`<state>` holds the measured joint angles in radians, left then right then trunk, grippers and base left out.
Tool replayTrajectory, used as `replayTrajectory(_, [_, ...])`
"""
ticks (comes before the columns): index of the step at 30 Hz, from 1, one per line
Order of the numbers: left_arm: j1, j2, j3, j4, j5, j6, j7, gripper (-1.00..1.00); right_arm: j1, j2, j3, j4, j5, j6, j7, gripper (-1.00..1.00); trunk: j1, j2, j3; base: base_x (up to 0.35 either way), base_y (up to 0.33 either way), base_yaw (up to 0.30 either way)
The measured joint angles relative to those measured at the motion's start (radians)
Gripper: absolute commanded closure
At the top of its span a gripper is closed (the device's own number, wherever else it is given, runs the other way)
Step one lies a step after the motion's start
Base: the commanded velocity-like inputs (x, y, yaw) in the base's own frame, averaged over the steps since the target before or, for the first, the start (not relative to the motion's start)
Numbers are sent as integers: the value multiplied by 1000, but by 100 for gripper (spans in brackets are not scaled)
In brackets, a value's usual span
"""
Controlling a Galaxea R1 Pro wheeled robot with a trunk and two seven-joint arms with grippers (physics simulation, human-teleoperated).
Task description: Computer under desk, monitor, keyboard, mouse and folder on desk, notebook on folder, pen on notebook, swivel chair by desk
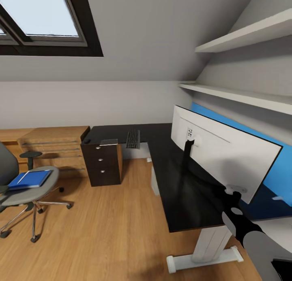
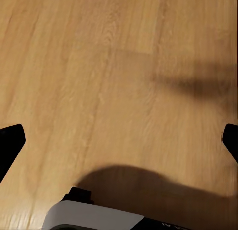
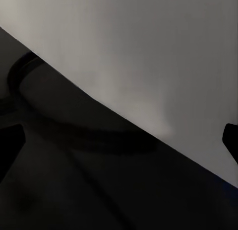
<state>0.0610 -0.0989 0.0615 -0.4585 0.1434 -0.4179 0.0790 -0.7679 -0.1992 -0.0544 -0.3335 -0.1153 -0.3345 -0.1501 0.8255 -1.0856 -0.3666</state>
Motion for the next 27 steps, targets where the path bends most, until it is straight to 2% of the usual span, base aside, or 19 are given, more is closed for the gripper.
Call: replayTrajectory(27, [0,0,2,0,1,0,0,-100,0,0,1,0,1,0,0,-100,0,0,0,69,-86,0])
